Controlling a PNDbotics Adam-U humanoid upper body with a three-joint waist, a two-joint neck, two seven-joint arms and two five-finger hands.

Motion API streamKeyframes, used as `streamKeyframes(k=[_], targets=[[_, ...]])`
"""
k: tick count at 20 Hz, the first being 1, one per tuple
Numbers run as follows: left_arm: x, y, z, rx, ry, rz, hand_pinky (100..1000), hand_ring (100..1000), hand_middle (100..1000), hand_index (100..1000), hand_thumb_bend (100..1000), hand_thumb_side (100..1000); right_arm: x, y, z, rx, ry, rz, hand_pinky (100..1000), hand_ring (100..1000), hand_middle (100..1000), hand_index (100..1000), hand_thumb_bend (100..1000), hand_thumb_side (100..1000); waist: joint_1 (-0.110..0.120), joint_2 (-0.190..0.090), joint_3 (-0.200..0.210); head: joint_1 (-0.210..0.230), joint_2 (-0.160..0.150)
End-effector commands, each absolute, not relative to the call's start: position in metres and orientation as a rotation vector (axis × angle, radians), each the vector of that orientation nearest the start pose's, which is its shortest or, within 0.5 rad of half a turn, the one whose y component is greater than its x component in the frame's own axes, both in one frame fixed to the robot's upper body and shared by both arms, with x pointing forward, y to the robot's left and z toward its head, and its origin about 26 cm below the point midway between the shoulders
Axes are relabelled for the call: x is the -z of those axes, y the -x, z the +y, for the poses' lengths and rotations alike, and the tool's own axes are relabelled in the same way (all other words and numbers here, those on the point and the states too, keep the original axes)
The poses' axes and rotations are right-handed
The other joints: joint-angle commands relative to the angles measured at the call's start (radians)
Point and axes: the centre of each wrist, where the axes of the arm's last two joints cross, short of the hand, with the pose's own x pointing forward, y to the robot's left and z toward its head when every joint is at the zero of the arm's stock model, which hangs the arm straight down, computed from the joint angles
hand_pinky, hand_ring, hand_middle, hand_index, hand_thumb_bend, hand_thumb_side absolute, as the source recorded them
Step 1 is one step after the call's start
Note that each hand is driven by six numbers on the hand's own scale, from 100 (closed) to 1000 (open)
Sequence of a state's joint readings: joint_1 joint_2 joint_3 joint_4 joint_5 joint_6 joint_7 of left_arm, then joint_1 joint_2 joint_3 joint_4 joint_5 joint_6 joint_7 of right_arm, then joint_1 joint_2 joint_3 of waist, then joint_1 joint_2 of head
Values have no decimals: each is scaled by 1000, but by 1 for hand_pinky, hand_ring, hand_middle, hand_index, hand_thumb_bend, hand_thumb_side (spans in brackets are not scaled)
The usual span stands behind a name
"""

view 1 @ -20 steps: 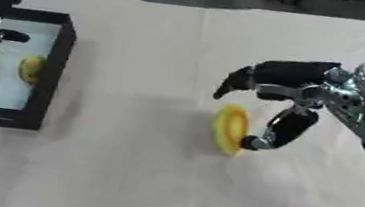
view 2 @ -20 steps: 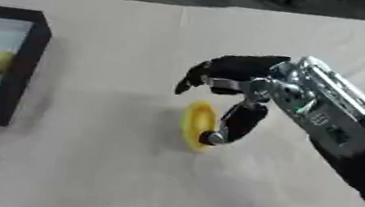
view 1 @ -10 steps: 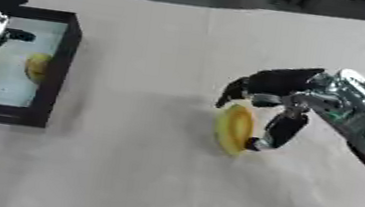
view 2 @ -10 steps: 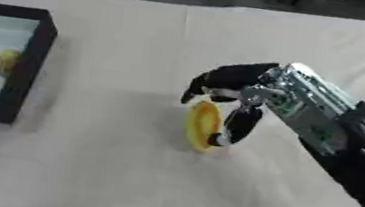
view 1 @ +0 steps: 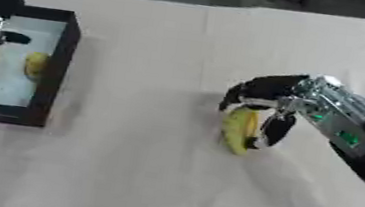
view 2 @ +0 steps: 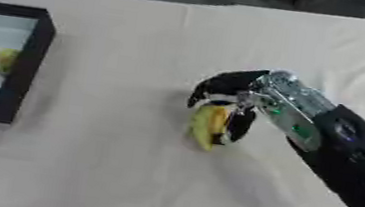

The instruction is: Pick up the objects with one hand, pass them to the other hand, and then place them into the box on the other side of the table.

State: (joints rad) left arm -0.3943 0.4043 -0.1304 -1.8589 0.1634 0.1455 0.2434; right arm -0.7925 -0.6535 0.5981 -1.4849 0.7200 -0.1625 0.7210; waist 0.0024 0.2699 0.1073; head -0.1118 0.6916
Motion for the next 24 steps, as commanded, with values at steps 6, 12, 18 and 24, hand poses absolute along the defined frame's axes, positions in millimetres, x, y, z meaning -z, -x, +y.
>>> streamKeyframes(k=[6, 12, 18, 24], targets=[[-199, -326, 246, 196, -162, -2096, 639, 976, 724, 788, 359, 662, -218, -383, -206, -2114, 634, -1361, 779, 720, 506, 607, 282, 100, 0, -2, -3, 5, -10], [-198, -325, 249, 191, -182, -2094, 638, 975, 725, 788, 359, 661, -249, -358, -207, -2084, 625, -1439, 777, 720, 508, 611, 262, 100, 0, -9, -13, 15, -18], [-197, -326, 255, 189, -238, -2095, 636, 973, 727, 788, 359, 655, -286, -322, -217, -1853, 655, -1672, 750, 693, 480, 596, 226, 100, 7, -13, -27, 31, -35], [-188, -330, 260, 172, -274, -2065, 635, 969, 726, 789, 325, 644, -297, -305, -219, -1389, 609, -1974, 728, 678, 451, 585, 146, 100, 18, -13, -41, 36, -50]])
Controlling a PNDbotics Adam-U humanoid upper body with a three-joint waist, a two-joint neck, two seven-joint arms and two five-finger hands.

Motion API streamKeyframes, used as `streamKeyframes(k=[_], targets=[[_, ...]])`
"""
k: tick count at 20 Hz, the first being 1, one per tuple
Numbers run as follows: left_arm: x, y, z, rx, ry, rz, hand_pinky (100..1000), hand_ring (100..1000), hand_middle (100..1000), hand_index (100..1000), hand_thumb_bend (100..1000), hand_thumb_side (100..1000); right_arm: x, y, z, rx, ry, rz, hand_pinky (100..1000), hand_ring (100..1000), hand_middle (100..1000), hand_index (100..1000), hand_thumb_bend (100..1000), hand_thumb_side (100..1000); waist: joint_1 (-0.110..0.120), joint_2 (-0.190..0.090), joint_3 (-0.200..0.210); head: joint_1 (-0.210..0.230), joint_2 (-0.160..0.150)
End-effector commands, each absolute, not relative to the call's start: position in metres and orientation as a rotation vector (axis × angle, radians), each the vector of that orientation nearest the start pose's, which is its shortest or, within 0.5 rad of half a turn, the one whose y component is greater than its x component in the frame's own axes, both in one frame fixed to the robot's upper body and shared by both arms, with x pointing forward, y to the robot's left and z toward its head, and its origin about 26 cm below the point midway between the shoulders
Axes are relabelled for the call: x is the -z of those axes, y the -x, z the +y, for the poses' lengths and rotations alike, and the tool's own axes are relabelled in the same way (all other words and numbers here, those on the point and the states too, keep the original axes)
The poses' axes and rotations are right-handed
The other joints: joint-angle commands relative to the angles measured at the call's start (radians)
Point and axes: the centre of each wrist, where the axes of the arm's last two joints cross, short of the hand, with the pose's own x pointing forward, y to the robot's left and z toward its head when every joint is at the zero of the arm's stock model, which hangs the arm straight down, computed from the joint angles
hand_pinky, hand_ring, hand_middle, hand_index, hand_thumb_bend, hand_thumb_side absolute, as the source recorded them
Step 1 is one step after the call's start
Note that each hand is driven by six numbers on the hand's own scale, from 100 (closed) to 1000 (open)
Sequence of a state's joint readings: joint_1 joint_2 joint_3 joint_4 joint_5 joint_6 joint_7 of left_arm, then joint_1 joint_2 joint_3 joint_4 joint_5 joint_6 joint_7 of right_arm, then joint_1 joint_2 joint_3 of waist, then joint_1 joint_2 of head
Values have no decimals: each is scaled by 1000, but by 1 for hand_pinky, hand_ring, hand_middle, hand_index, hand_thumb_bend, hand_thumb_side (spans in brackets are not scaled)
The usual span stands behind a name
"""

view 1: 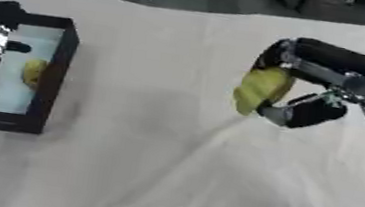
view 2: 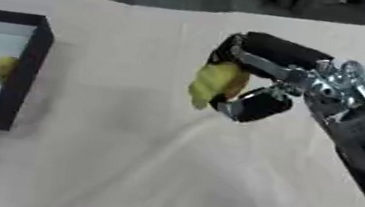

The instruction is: Pick up the objects with one hand, pass them to the other hand, and then place them into the box on the other side of the table.

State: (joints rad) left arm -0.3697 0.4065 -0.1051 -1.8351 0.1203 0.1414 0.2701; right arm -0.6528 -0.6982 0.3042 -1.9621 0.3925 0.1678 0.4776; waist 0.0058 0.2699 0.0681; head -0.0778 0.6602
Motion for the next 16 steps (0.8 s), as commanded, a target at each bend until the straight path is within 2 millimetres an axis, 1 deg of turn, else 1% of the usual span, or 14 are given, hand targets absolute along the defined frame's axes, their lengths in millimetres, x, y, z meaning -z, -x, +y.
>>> streamKeyframes(k=[1, 3, 7, 9, 11, 12, 13, 14, 16], targets=[[-187, -331, 260, 172, -278, -2062, 635, 969, 726, 789, 335, 653, -296, -305, -217, -1324, 593, -2003, 726, 676, 450, 585, 144, 100, 16, -14, -3, 1, -21], [-185, -333, 261, 171, -282, -2059, 635, 969, 726, 788, 328, 649, -293, -305, -213, -1242, 568, -2039, 724, 674, 449, 585, 141, 100, 18, -14, -5, -1, -26], [-183, -335, 260, 177, -281, -2055, 633, 968, 725, 786, 272, 638, -287, -306, -204, -1153, 530, -2072, 707, 659, 438, 579, 110, 100, 19, -15, -7, -5, -32], [-180, -337, 259, 178, -279, -2044, 633, 967, 722, 785, 222, 632, -286, -306, -200, -1077, 492, -2100, 700, 653, 432, 577, 100, 100, 20, -15, -7, -6, -31], [-177, -341, 258, 178, -274, -2032, 631, 965, 721, 784, 192, 624, -286, -306, -196, -1002, 454, -2124, 692, 647, 426, 574, 100, 100, 19, -15, -7, -7, -30], [-175, -342, 257, 180, -271, -2027, 631, 964, 722, 784, 170, 608, -285, -306, -193, -969, 431, -2136, 690, 647, 424, 574, 100, 100, 19, -15, -7, -7, -30], [-172, -344, 256, 184, -268, -2022, 630, 964, 724, 785, 177, 601, -285, -305, -191, -937, 407, -2147, 690, 648, 424, 574, 100, 100, 19, -15, -7, -7, -30], [-170, -346, 255, 192, -262, -2017, 631, 965, 729, 788, 214, 592, -285, -305, -190, -909, 384, -2156, 690, 649, 423, 574, 100, 100, 19, -15, -8, -6, -30], [-165, -349, 252, 231, -247, -2016, 633, 968, 745, 803, 332, 548, -284, -305, -186, -876, 341, -2166, 692, 653, 427, 578, 100, 100, 19, -14, -9, -7, -29]])
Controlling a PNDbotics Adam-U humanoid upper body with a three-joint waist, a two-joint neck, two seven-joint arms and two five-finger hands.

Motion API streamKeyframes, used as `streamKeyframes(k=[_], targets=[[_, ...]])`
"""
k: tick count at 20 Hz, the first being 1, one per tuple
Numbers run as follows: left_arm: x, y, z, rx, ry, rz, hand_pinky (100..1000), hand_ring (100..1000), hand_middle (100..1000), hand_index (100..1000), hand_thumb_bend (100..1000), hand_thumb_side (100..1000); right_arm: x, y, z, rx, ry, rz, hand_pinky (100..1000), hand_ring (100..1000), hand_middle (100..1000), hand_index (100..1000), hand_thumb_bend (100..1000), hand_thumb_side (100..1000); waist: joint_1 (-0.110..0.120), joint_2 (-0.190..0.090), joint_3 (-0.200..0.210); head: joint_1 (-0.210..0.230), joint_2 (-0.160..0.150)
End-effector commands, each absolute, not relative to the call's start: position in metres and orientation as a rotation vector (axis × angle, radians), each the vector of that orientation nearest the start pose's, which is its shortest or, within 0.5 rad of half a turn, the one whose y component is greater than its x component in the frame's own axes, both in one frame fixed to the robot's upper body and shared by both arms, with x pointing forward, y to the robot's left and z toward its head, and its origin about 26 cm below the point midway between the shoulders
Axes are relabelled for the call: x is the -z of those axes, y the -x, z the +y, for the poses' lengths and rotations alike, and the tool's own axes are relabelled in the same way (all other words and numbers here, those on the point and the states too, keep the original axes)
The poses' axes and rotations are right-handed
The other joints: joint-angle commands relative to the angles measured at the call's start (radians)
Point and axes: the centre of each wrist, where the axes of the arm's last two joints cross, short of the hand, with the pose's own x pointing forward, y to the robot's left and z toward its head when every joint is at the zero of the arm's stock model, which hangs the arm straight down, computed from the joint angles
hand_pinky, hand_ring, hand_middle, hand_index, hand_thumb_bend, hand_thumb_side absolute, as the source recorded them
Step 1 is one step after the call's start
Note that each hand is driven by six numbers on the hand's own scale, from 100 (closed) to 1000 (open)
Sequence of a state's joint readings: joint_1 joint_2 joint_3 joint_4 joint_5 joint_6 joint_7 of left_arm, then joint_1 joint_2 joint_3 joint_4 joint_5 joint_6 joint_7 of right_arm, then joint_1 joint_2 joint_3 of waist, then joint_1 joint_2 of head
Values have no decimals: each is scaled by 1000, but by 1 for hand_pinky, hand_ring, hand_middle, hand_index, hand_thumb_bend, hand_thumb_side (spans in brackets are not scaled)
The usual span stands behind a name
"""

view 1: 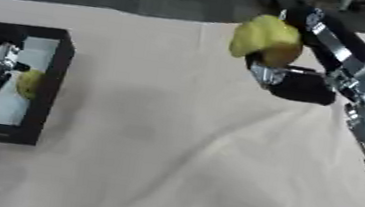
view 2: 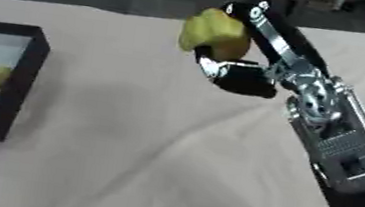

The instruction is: Pick up the objects with one hand, pass them to the other hand, and then place them into the box on the other side of the table.

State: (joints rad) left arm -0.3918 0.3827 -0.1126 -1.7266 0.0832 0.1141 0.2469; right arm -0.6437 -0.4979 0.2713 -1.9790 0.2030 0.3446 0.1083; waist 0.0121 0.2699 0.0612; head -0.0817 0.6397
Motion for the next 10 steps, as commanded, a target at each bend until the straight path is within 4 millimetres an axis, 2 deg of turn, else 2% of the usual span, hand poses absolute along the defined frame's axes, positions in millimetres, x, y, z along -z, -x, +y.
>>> streamKeyframes(k=[1, 3, 6, 7, 8, 10], targets=[[-163, -350, 250, 253, -241, -2019, 635, 969, 750, 809, 386, 528, -284, -305, -184, -871, 326, -2167, 693, 653, 428, 579, 100, 100, 13, -14, -2, -3, -8], [-162, -352, 245, 325, -235, -2043, 638, 967, 753, 808, 440, 495, -283, -304, -180, -878, 294, -2170, 694, 654, 428, 579, 100, 100, 13, -14, -3, -2, -7], [-160, -353, 235, 414, -225, -2084, 639, 963, 749, 804, 457, 480, -284, -303, -172, -907, 236, -2174, 698, 657, 429, 580, 100, 100, 13, -15, -3, -1, -4], [-160, -353, 232, 438, -219, -2097, 640, 961, 751, 807, 701, 389, -284, -303, -170, -914, 217, -2176, 704, 660, 428, 580, 100, 100, 13, -15, -3, -1, -3], [-161, -354, 227, 466, -211, -2112, 641, 960, 751, 807, 463, 473, -284, -302, -167, -920, 194, -2178, 705, 661, 428, 580, 100, 100, 13, -16, -3, 0, -2], [-162, -354, 218, 516, -199, -2140, 643, 959, 757, 813, 464, 465, -285, -301, -162, -937, 157, -2174, 713, 667, 431, 582, 100, 100, 13, -17, -3, 3, -1]])
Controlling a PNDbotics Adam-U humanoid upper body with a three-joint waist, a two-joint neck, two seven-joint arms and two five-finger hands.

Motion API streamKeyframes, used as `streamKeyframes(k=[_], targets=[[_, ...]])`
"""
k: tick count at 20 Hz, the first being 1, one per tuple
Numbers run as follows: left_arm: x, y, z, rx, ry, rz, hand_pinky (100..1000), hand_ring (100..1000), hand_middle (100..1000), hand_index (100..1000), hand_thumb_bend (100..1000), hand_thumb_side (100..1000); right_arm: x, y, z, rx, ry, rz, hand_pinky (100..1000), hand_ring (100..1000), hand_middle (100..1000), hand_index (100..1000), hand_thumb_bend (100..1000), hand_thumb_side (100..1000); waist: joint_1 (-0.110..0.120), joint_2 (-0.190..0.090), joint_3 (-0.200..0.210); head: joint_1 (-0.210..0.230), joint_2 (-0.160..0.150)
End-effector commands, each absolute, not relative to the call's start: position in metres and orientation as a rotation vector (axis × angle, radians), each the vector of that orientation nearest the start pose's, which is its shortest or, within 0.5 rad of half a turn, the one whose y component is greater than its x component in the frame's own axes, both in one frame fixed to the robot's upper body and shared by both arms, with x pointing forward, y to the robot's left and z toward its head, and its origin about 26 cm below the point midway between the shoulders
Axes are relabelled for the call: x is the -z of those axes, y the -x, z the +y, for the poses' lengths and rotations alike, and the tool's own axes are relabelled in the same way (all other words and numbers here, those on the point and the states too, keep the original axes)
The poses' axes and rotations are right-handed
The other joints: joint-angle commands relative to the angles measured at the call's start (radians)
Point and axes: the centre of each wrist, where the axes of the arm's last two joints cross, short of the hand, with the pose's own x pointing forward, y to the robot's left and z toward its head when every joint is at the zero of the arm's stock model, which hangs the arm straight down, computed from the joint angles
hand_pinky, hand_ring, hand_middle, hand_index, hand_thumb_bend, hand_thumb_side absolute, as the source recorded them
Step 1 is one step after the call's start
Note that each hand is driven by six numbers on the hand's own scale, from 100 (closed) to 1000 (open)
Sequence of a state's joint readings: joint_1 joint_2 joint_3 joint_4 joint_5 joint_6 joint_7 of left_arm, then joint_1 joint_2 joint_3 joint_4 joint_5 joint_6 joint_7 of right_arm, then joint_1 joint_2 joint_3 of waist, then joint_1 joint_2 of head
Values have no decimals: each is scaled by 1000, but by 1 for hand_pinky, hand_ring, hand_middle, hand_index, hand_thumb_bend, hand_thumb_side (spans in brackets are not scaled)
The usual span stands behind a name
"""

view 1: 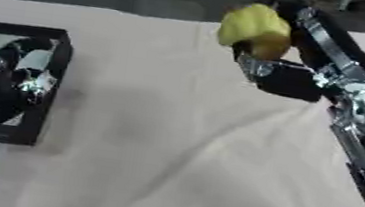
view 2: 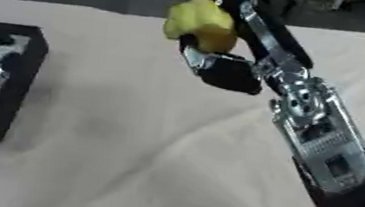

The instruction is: Pick up the objects with one hand, pass them to the other hand, and then place them into the box on the other side of the table.

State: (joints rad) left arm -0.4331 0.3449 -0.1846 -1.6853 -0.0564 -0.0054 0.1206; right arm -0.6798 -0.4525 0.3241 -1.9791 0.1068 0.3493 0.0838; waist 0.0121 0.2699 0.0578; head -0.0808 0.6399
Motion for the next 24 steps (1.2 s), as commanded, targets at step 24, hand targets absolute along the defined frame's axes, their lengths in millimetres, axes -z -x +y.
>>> streamKeyframes(k=[24], targets=[[-174, -349, 155, 711, -211, -2373, 663, 933, 764, 844, 484, 368, -300, -324, -117, -1582, 554, -1918, 755, 723, 535, 657, 163, 100, 1, -34, -5, 31, 31]])
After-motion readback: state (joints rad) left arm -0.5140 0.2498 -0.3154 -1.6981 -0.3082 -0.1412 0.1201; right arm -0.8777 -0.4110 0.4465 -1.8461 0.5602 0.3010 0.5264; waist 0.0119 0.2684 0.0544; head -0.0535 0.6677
